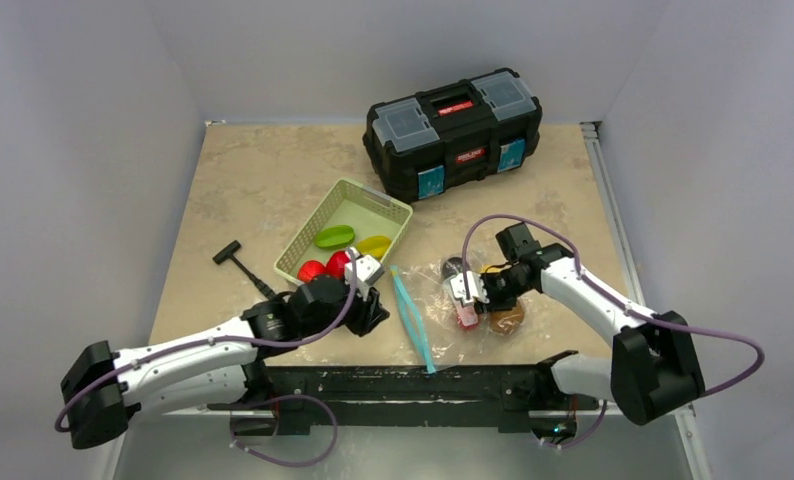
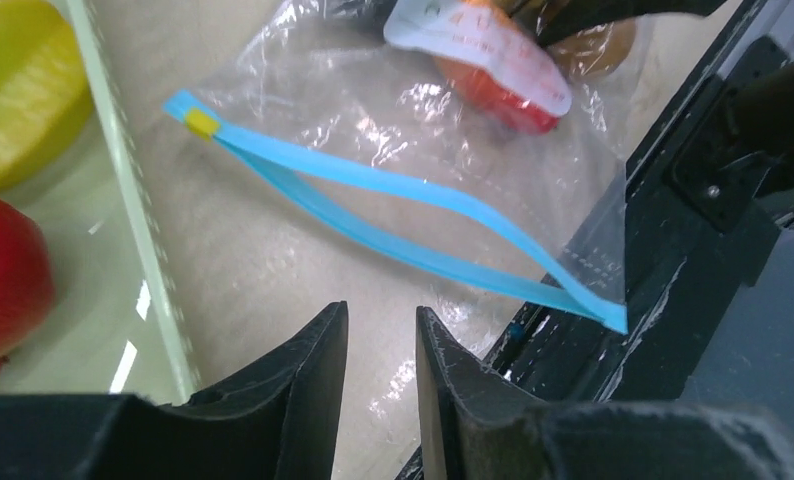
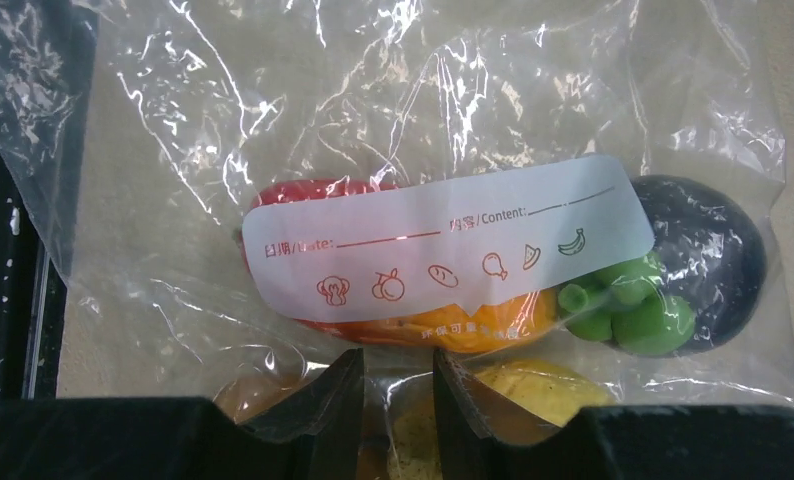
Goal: Open the zip-top bag and remove the fake food
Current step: Pick up the fake fruit from the zipper food storage bag.
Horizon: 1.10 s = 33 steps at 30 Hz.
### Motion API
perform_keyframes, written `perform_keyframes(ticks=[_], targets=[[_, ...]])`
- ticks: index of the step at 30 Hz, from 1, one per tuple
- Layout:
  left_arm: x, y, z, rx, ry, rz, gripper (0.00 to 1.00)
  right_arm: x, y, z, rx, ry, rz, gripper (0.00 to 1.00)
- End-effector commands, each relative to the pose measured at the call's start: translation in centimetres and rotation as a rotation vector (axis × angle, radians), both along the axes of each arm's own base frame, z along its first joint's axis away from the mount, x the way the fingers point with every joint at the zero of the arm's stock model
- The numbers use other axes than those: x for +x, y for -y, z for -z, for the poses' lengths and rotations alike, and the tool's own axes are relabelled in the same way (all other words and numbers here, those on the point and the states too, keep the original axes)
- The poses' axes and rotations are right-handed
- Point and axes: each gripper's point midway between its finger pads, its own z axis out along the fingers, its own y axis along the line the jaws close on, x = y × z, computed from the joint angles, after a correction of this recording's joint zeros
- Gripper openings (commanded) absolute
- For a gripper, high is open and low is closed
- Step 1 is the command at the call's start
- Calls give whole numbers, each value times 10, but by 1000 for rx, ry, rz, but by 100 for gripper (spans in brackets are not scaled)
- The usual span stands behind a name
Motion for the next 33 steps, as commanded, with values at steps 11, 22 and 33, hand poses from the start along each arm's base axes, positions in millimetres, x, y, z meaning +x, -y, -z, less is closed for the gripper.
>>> perform_keyframes(ticks=[11,22,33], targets=[[-4,63,17,-199,-97,124,31,-5,-6,12,10,-52,-25,36],[-10,52,24,-225,-106,106,31,-15,-23,-9,110,-95,-78,42],[-26,31,40,-189,-102,142,32,-3,-18,-46,77,42,-170,66]])
